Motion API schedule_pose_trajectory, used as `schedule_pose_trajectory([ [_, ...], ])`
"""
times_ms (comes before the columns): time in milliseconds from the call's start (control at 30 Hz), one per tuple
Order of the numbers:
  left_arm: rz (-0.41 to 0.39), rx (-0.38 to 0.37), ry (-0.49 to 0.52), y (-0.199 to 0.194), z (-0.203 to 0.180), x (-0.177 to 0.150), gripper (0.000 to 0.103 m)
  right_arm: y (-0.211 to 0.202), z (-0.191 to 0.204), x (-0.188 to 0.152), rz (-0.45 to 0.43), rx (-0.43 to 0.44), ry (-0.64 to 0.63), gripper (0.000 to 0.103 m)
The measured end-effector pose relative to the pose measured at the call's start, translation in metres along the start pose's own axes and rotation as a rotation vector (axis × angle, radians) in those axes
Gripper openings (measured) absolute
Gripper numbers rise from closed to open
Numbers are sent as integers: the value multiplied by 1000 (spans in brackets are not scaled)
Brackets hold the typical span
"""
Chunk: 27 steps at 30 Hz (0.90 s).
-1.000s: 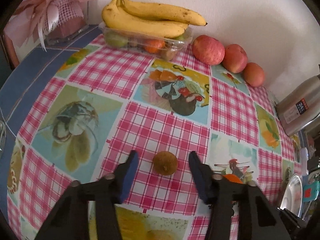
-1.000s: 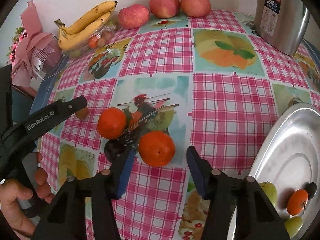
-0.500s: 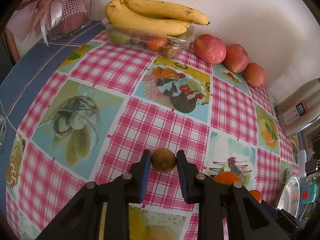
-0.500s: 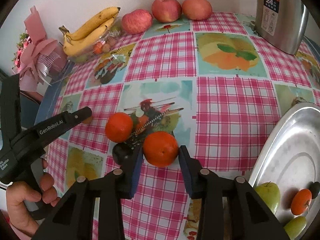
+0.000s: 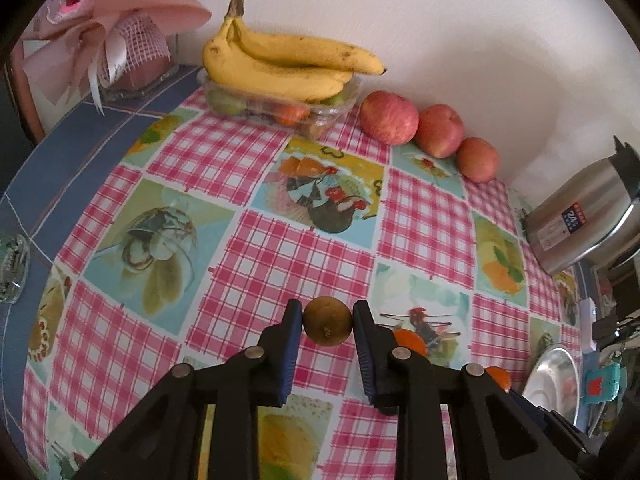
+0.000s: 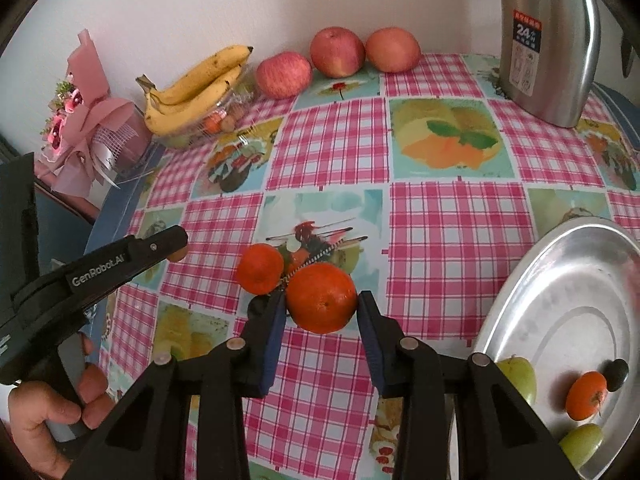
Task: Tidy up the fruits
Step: 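Carry the kiwi and tangerine in both tools over the steel plate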
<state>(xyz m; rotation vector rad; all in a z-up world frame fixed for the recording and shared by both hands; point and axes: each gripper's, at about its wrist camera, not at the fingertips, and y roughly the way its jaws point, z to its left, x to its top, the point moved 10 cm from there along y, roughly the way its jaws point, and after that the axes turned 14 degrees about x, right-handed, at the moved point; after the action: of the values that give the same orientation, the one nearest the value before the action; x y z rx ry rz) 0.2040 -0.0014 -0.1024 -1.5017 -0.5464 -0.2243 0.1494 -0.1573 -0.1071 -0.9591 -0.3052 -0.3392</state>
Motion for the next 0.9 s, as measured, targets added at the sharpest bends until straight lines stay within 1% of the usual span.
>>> schedule_pose_trajectory([
  [267,-34,-8,15,-23,-11,-2,28,-16,7,1,-34,6,-4,38],
  [533,-50,-20,19,-45,-17,-18,28,-33,13,-8,-56,9,-14,38],
  [733,-70,-41,20,-64,-19,-27,28,-51,7,-19,-75,-8,-6,38],
  [900,-91,-31,33,-76,-20,-36,28,-62,-1,-28,-82,-30,11,38],
])
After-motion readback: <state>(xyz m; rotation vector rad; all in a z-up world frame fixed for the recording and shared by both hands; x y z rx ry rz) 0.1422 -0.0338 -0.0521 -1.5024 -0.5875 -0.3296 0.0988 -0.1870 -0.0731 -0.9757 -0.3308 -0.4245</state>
